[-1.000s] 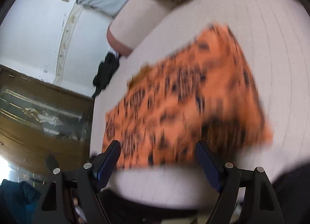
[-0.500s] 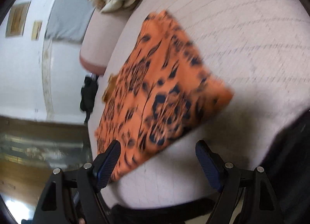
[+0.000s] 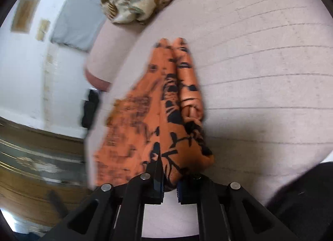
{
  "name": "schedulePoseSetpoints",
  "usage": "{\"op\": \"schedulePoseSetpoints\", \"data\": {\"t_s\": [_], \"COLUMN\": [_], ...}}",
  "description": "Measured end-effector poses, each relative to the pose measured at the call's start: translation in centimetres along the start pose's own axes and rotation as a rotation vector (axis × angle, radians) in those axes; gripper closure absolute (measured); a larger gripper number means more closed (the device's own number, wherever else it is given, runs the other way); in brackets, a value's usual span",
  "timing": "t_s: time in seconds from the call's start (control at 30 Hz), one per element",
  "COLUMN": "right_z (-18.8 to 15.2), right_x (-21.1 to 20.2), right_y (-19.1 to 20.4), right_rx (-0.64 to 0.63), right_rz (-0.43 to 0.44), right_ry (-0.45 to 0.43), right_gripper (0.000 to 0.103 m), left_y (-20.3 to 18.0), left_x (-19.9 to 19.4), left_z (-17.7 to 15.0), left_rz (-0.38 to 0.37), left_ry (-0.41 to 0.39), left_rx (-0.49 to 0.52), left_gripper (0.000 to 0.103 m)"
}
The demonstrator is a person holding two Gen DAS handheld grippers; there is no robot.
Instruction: Fold small clothes
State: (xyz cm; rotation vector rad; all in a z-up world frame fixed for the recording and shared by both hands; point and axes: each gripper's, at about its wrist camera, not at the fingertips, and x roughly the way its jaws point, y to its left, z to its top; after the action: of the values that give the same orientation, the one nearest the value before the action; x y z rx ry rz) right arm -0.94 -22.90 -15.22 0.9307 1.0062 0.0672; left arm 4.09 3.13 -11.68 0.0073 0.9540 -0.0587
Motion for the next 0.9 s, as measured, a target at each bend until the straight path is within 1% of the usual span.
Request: {"op": "schedulePoseSetpoints", "data": {"t_s": [0.03, 0.07, 0.1, 0.13, 0.17, 0.2, 0.27, 0.3, 0.37, 0.43, 0.53, 0.57, 0.6, 0.63, 0.67, 0.7, 0.77, 0.8, 0.83, 0.87, 0.9], "right_z": [0.0, 0.2, 0.4, 0.8, 1.2, 1.6, 2.9, 3.7, 6.2, 8.9, 12.4, 13.5, 14.5, 15.0, 15.3, 15.3, 15.0, 15.0, 15.0, 15.0, 14.8], "right_x": [1.0, 1.5, 1.0, 0.1, -1.2, -2.3, -4.3, -4.6, -3.7, -1.2, 3.6, 5.2, 6.6, 7.5, 8.4, 8.6, 7.7, 7.4, 7.7, 8.7, 9.3], "right_y": [-0.8, -1.6, -1.6, -1.3, -0.3, 0.3, 1.4, 1.7, 1.8, 2.0, 3.0, 3.1, 3.1, 3.6, 4.4, 5.0, 6.4, 6.4, 5.7, 4.4, 3.3], "right_rx": [0.001, 0.048, 0.064, 0.044, -0.014, -0.052, -0.136, -0.158, -0.176, -0.188, -0.226, -0.229, -0.219, -0.229, -0.259, -0.270, -0.321, -0.314, -0.294, -0.259, -0.220], "right_rz": [-0.051, -0.011, 0.014, 0.017, -0.003, -0.031, -0.068, -0.073, -0.060, -0.023, -0.067, -0.082, -0.092, -0.080, -0.078, -0.086, -0.105, -0.107, -0.124, -0.159, -0.154], "right_ry": [0.046, 0.075, 0.072, 0.069, 0.040, 0.010, -0.067, -0.077, -0.058, 0.001, 0.046, 0.065, 0.083, 0.090, 0.119, 0.116, 0.059, 0.029, 0.029, 0.059, 0.063], "right_gripper": [0.085, 0.084, 0.073, 0.065, 0.047, 0.031, 0.027, 0.027, 0.027, 0.027, 0.027, 0.029, 0.038, 0.052, 0.091, 0.091, 0.091, 0.091, 0.091, 0.089, 0.087], "left_y": [-0.1, -0.2, -0.4, -0.6, -0.7, -0.6, -0.6, -0.7, -1.0, -1.0, -0.9, -1.0, -0.9, -0.9, -0.8, -0.8, -0.9, -0.9, -0.9, -1.0, -0.9], "left_x": [0.4, 1.1, 2.0, 2.7, 3.0, 2.9, 2.5, 2.5, 3.5, 5.2, 5.4, 5.5, 5.6, 5.6, 5.7, 5.7, 5.8, 5.9, 6.0, 6.1, 6.1], "left_z": [0.1, 0.2, 0.1, 0.1, 0.2, 0.3, 0.7, 0.8, 0.7, 0.2, -0.1, -0.1, -0.2, -0.2, -0.2, -0.2, -0.2, -0.3, -0.2, -0.2, -0.3], "left_rz": [-0.007, -0.009, 0.004, 0.024, 0.034, 0.026, -0.002, -0.010, 0.002, 0.025, 0.024, 0.026, 0.026, 0.026, 0.026, 0.025, 0.022, 0.021, 0.020, 0.021, 0.023], "left_ry": [0.006, 0.025, 0.051, 0.072, 0.082, 0.069, 0.036, 0.028, 0.051, 0.107, 0.096, 0.099, 0.101, 0.103, 0.104, 0.105, 0.106, 0.105, 0.103, 0.102, 0.102], "left_rx": [-0.004, 0.001, 0.017, 0.029, 0.032, 0.024, 0.004, 0.006, 0.032, 0.040, 0.034, 0.037, 0.036, 0.037, 0.040, 0.040, 0.040, 0.039, 0.040, 0.042, 0.045], "left_gripper": [0.024, 0.024, 0.024, 0.024, 0.024, 0.024, 0.024, 0.024, 0.023, 0.023, 0.022, 0.021, 0.021, 0.021, 0.020, 0.020, 0.019, 0.019, 0.018, 0.017, 0.017]}}
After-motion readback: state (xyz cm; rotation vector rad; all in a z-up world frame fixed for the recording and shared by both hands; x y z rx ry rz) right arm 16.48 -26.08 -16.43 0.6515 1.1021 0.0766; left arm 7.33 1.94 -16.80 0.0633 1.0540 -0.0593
